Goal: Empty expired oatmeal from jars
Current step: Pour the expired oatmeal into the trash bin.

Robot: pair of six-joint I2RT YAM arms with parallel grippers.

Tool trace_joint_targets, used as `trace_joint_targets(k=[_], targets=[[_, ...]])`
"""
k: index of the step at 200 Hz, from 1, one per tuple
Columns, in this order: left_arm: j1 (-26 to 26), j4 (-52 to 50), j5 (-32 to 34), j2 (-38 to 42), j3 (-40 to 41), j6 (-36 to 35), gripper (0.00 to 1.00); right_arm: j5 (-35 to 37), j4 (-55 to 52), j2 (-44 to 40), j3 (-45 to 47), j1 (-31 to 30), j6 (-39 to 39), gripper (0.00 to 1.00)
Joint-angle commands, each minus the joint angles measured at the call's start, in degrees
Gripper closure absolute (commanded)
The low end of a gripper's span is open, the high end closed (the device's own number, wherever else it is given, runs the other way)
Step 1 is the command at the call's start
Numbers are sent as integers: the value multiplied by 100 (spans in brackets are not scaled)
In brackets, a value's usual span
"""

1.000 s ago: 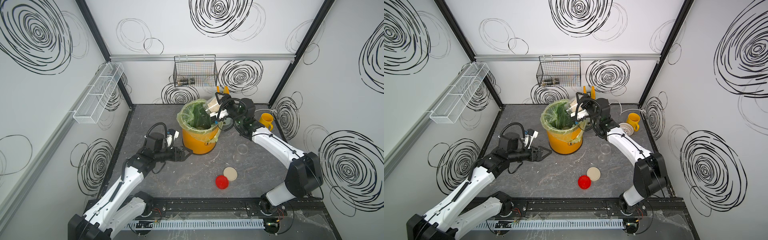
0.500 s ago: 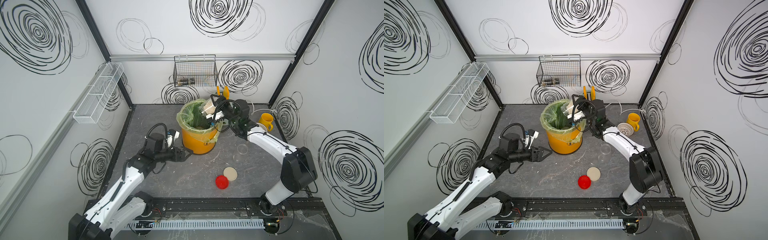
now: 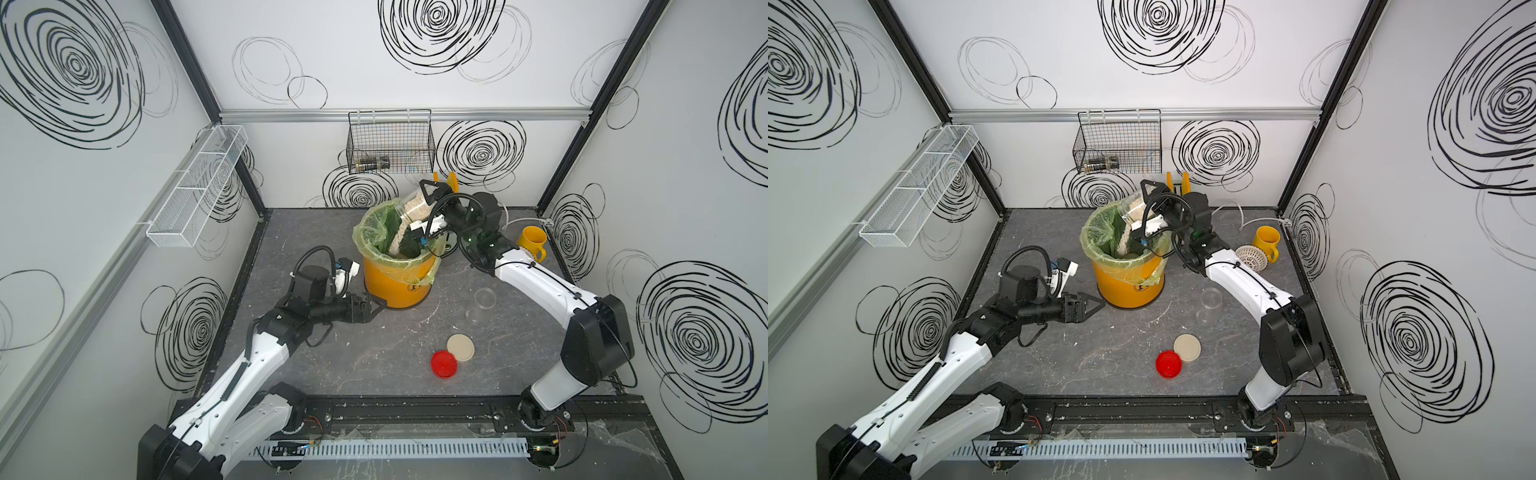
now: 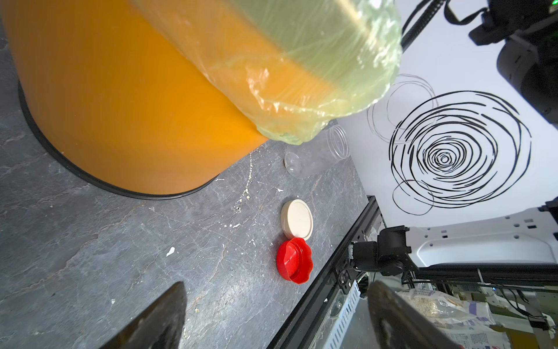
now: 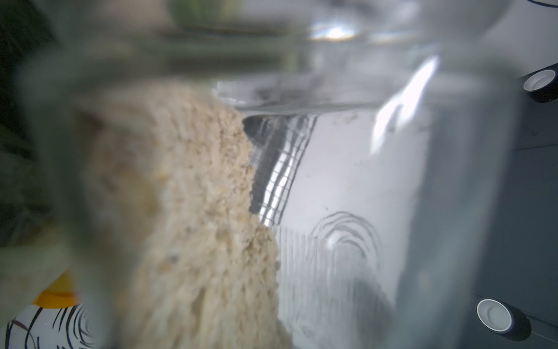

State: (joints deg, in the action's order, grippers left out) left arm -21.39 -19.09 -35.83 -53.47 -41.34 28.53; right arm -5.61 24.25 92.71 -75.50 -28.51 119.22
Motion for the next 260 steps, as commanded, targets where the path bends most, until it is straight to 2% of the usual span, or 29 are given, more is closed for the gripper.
trace_joint_targets(k=[1,35,77,123,181,260], targets=[[1,258,-73,-45,-89,3,4,-74,541,-196,-112,16,2025,62],[63,222,-77,-85,-254,19,4,-78,345,-397,45,-5,1411,61],[80,167,25,-51,-454,63,4,-107,605,-646,328,104,594,62],[78,249,171,28,-521,233,4,-303,779,-853,508,223,67,62],[78,209,288,153,-577,188,4,-455,1047,-1000,728,265,-317,61],[82,310,262,134,-607,167,4,-494,1012,-1057,725,264,-328,61]])
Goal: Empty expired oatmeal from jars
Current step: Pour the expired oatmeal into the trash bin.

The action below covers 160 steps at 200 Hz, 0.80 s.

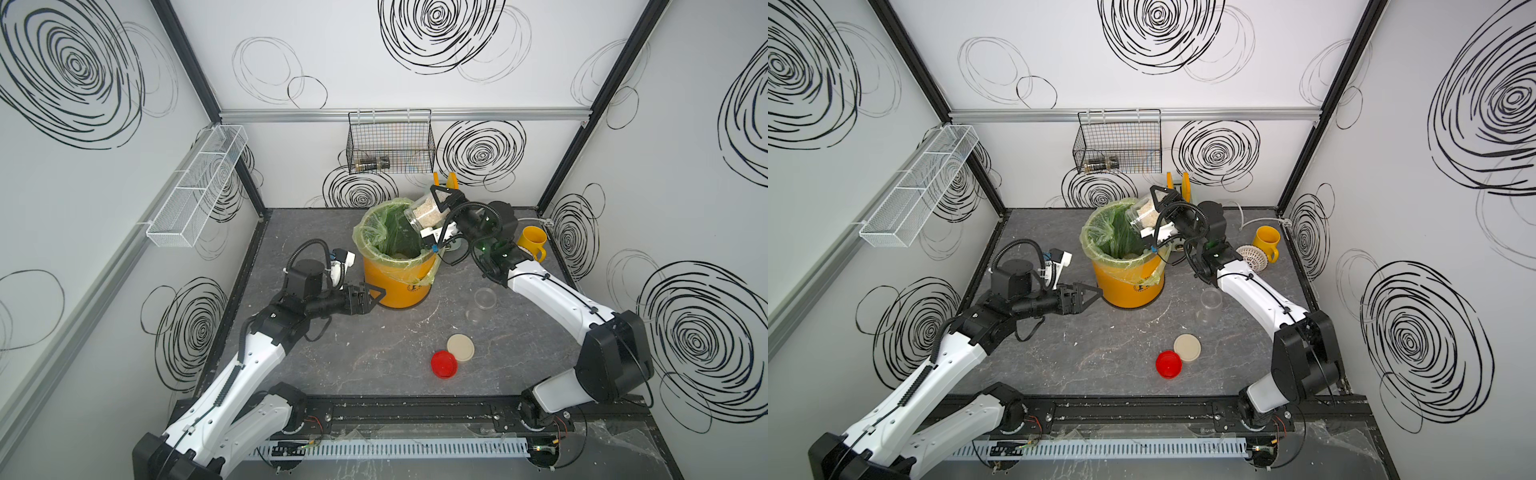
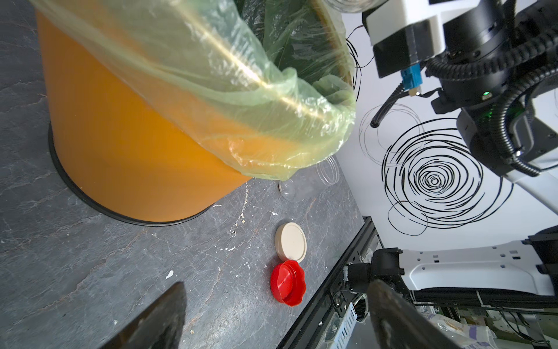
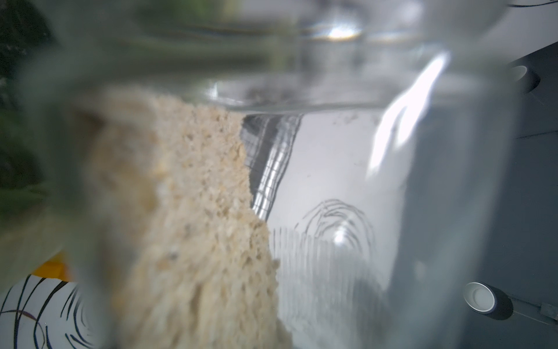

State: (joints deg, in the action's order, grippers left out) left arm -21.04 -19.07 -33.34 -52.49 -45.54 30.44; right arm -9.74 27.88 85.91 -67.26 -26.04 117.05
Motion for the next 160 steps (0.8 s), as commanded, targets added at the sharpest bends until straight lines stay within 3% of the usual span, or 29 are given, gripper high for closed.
trace_joint_targets(k=[1,160], targets=[[47,307,13,32,-190,-31,4,-81,649,-380,-101,19,-108,61],[96,188,6,21,-364,-205,4,-72,345,-636,-7,57,-11,60]])
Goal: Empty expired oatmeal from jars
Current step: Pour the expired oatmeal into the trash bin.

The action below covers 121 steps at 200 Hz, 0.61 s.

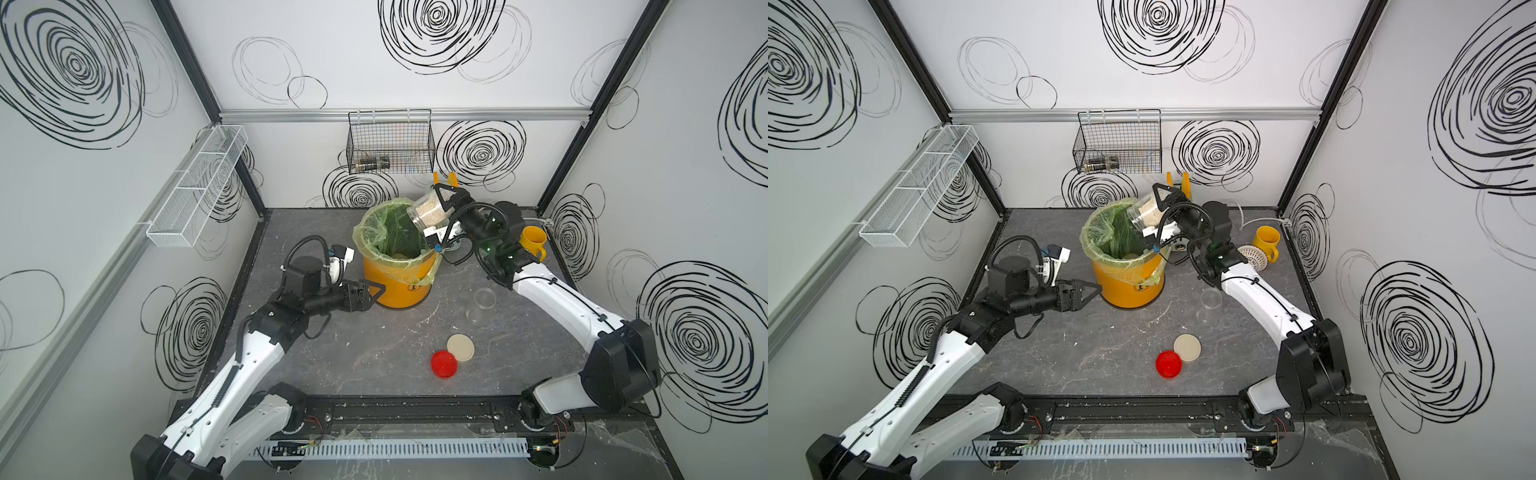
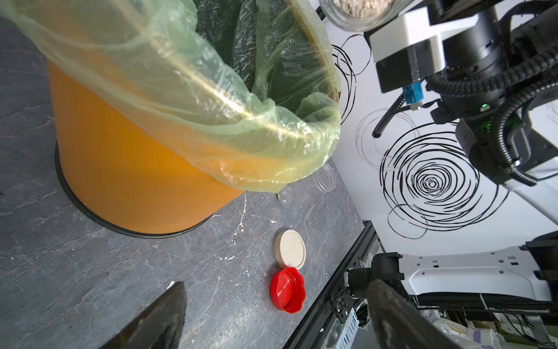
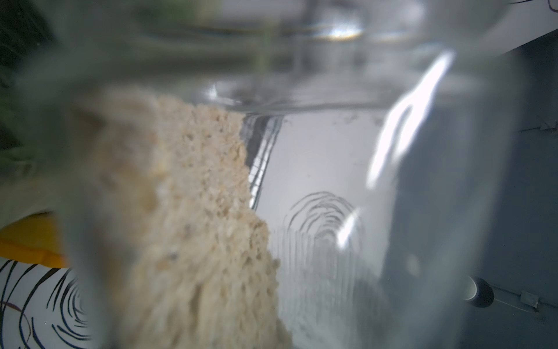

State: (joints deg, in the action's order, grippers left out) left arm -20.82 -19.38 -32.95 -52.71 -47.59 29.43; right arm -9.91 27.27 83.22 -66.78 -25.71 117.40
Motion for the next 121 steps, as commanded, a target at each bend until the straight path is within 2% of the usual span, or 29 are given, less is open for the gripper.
trace_joint_targets(k=[1,81,121], targets=[[71,221,-35,42,-156,-104,4,-50,409,-372,-54,28,-48,60],[81,340,-62,-7,-199,-105,4,-70,212,-310,-54,25,235,59],[90,398,-155,-142,-258,-120,4,-66,27,-254,-131,7,1110,58]])
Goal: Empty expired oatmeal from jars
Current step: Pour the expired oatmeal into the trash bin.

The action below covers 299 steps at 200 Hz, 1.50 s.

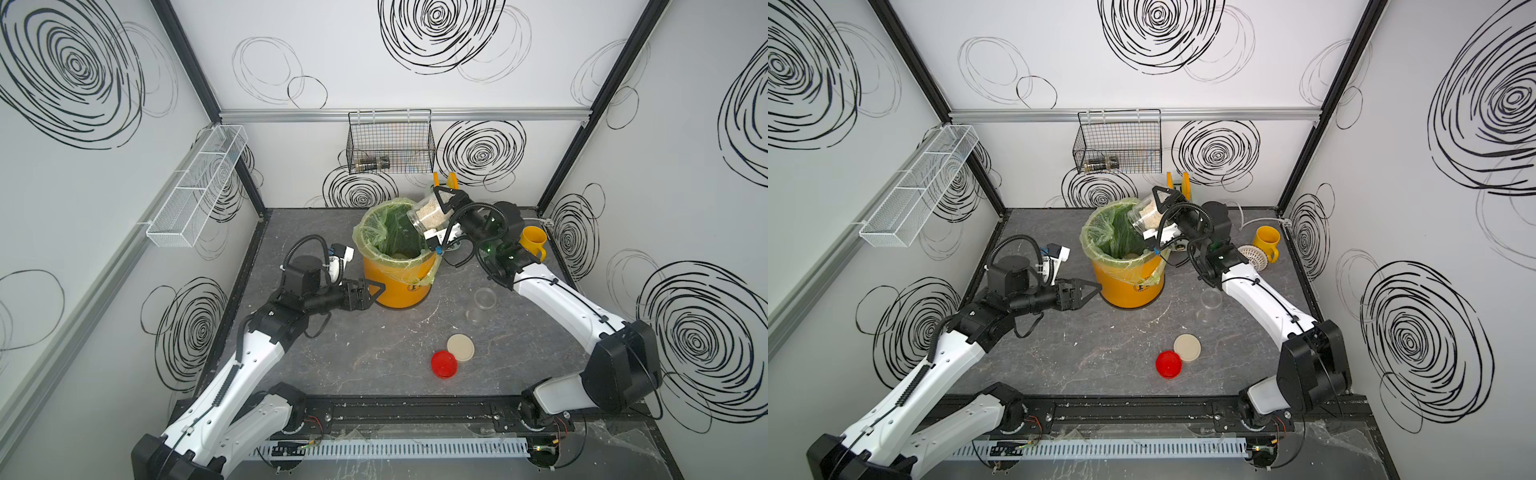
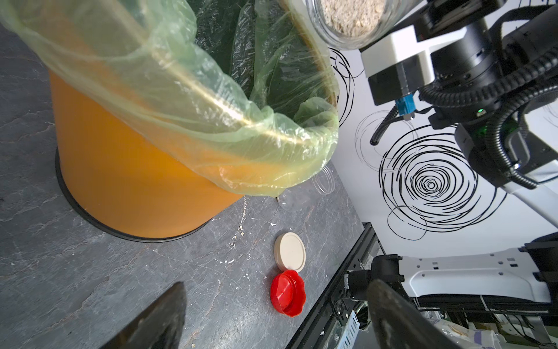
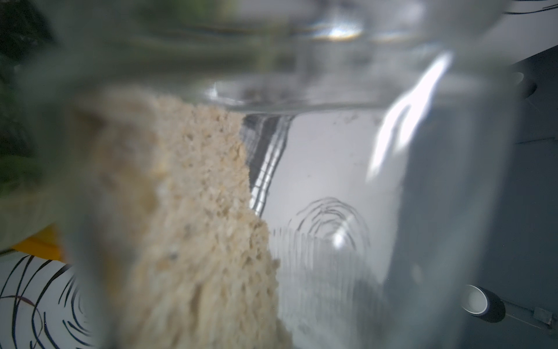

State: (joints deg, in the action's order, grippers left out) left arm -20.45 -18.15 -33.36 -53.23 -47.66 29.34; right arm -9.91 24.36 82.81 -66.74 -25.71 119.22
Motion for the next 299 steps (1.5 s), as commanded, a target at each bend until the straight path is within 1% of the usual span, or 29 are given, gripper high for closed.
trace_joint_targets(k=[1,58,95,115,131,139,169,186,199,221,257,275,299], targets=[[55,268,-115,-90,-256,-116,4,-65,307,-212,-141,10,950,58],[46,124,-165,-29,-158,-191,4,112,404,-53,-172,-50,2250,57],[-3,84,-192,-98,-155,-177,4,66,799,95,-132,-16,2762,57],[-75,99,-175,-156,-156,-181,4,29,1086,163,-14,-22,2868,58],[-99,127,-170,-186,-156,-170,4,-26,1509,282,34,-23,2834,59],[-95,145,-170,-196,-164,-174,4,-83,1534,322,-23,-30,2746,59],[-36,353,-225,-205,-171,-22,4,-159,1284,318,-244,-184,1761,59],[-25,335,-215,-155,-285,-16,4,37,752,251,-360,-334,1011,59],[-8,241,-188,-119,-410,-47,4,74,701,219,-289,-356,537,60],[1,111,-166,-27,-525,-77,4,200,921,225,-129,-300,699,61],[14,93,-118,217,-344,-12,4,-147,1081,168,-271,-113,1119,58],[30,162,-118,306,-256,27,4,-81,1319,210,-365,-122,1296,58],[41,277,-181,331,-200,54,4,-75,1306,226,-342,-183,1519,57]])
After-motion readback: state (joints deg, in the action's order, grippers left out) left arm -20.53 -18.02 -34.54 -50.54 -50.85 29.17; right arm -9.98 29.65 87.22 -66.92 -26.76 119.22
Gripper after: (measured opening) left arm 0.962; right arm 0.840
